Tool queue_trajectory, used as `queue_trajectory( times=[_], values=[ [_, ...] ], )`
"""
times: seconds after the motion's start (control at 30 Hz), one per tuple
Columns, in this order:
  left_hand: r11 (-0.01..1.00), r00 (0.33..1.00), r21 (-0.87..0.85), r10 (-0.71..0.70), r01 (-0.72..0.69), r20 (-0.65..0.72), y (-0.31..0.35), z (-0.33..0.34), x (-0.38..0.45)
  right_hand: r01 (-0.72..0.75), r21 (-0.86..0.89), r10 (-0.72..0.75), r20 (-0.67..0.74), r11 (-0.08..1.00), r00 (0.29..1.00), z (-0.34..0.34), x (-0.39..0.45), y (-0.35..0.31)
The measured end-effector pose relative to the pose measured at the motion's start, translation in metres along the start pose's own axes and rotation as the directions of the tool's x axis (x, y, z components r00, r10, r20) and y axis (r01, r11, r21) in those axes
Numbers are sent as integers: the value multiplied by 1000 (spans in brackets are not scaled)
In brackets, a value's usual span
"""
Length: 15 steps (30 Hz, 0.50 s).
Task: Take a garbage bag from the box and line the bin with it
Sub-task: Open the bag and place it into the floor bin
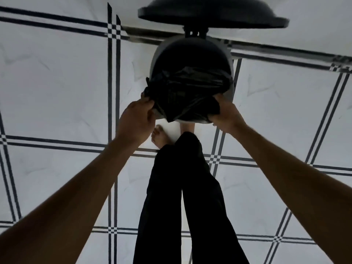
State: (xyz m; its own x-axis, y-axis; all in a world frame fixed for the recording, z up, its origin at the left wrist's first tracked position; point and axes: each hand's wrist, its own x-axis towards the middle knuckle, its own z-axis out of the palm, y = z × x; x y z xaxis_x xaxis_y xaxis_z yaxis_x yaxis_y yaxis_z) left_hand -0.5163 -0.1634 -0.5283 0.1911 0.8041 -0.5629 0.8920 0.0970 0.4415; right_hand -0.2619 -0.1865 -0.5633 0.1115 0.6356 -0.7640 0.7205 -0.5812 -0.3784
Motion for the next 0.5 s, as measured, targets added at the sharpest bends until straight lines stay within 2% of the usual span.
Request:
queue_trajectory(
  times=[0.07,0.13,0.2,0.27,0.37,0.5],
  values=[
    [997,998,-39,-65,65,-14,-2,9,16,19,-14,-17,155,1000,988,10,18,7],
    [996,996,-45,-81,79,-36,-4,15,30,59,-77,-44,182,995,982,13,35,15],
    [997,995,-48,-60,56,-85,-5,16,44,77,-59,-72,80,995,994,6,51,17],
    [997,987,-62,-58,49,-153,-7,13,58,62,28,-59,-86,998,995,-9,66,16],
    [996,977,-80,-65,49,-202,-9,9,79,54,32,-40,-335,998,941,-35,86,21],
    [997,963,-56,-67,54,-261,-10,3,108,110,37,-80,-471,993,879,-57,105,29]
  ],
)
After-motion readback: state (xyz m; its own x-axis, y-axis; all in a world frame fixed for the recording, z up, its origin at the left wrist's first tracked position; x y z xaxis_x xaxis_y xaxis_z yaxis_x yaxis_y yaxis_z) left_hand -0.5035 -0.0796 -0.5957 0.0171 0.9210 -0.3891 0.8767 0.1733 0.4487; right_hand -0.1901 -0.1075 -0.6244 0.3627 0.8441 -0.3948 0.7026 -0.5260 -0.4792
